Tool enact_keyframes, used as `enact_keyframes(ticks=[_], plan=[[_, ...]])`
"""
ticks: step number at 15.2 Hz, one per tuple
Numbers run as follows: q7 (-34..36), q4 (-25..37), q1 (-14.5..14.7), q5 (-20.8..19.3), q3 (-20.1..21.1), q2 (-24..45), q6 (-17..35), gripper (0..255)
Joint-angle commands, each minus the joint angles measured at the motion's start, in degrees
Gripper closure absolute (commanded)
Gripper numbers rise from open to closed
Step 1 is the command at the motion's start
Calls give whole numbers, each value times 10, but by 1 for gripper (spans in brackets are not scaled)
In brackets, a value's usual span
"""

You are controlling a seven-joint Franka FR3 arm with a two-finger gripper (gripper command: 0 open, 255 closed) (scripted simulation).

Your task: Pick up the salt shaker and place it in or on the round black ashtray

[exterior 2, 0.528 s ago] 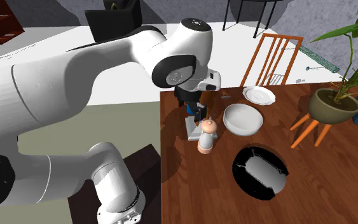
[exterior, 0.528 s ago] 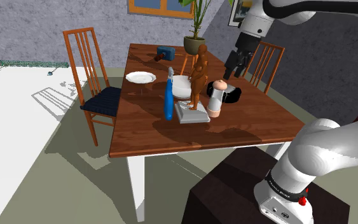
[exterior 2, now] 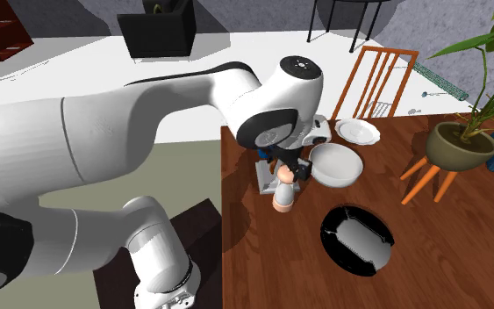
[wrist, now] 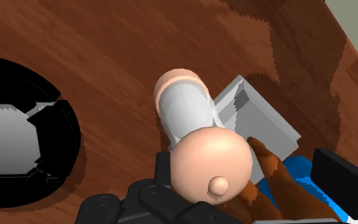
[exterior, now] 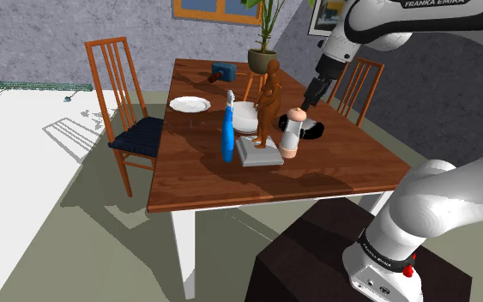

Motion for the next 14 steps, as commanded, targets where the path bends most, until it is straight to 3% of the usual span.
enact_keyframes(ticks=[1, 8, 14], plan=[[-25, -4, 3, -3, -12, 13, 24, 0], [-27, -45, 6, 1, -12, 27, 78, 0], [-27, -45, 6, 1, -12, 27, 78, 0]])
